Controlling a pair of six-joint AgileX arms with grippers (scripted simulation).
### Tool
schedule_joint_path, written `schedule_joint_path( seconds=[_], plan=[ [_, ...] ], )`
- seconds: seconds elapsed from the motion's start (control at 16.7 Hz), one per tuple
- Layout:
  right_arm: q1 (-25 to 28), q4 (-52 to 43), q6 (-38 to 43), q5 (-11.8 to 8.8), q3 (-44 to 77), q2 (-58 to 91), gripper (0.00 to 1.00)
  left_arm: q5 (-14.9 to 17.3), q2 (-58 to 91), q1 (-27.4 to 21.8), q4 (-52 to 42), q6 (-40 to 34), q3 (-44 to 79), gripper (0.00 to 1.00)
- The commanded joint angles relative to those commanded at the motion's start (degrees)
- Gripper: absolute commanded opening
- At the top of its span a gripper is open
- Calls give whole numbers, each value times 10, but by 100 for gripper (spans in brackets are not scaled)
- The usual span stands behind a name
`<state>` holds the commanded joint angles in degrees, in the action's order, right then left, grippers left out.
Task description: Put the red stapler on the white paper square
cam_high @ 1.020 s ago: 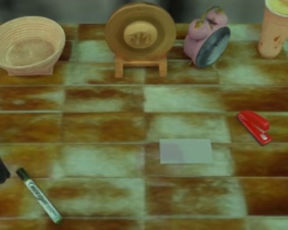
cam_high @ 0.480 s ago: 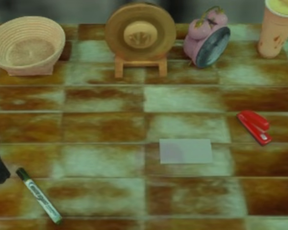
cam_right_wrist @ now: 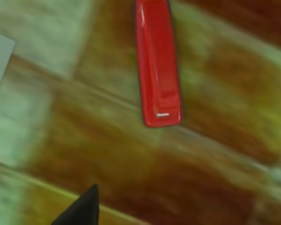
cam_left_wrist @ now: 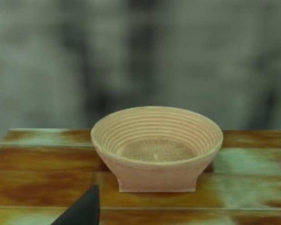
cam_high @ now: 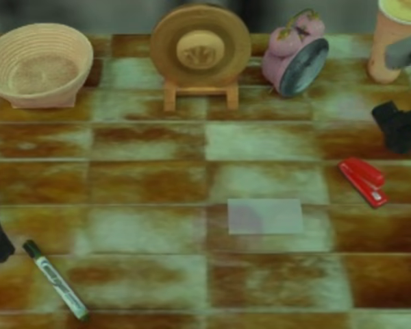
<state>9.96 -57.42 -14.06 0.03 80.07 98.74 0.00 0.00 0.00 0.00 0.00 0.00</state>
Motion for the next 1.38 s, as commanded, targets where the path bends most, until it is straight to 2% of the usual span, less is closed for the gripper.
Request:
schedule_joint_path(
  seconds=[0.42,0.84,1.02,1.38],
  plan=[
    [24,-118,-33,-3,198,213,100,0,0,0,0,0,0,100],
    [23,-123,-35,-3,210,226,100,0,0,0,0,0,0,100],
    [26,-83,-35,-3,179,239,100,0,0,0,0,0,0,100],
    [28,61,-32,-2,87,286,100,0,0,0,0,0,0,100]
  ],
)
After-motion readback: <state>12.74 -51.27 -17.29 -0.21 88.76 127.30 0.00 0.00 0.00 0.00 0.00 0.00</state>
